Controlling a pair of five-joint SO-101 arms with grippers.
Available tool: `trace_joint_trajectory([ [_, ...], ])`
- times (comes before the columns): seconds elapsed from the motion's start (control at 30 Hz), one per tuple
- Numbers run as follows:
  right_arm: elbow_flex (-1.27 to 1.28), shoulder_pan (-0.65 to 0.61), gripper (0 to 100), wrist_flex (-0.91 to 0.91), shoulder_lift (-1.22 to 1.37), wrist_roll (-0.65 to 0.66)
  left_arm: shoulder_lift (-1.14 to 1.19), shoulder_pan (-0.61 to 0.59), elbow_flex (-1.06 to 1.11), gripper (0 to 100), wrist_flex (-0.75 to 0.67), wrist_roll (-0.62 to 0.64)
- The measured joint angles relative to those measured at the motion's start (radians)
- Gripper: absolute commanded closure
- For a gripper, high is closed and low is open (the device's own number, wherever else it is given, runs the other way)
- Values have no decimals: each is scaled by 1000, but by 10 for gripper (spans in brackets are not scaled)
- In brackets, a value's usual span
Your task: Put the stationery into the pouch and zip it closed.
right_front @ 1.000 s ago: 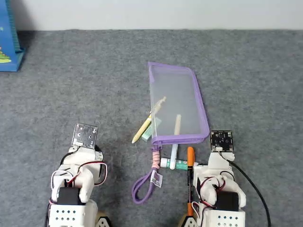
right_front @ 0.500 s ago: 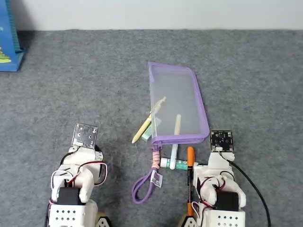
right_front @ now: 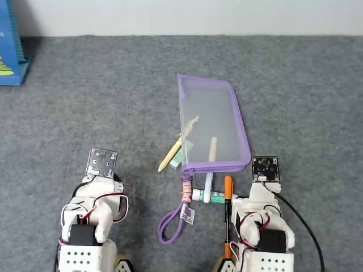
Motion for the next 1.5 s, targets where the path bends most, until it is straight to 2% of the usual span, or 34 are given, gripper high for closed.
trace_joint_trajectory([
  [0.93,-9,0,990,0,0,0,0,0,0,979,0,0],
  [1.33,-374,-2,991,0,-5,0,0,0,0,979,0,0],
  [1.5,-496,-2,991,8,170,-31,0,0,0,979,0,0],
])
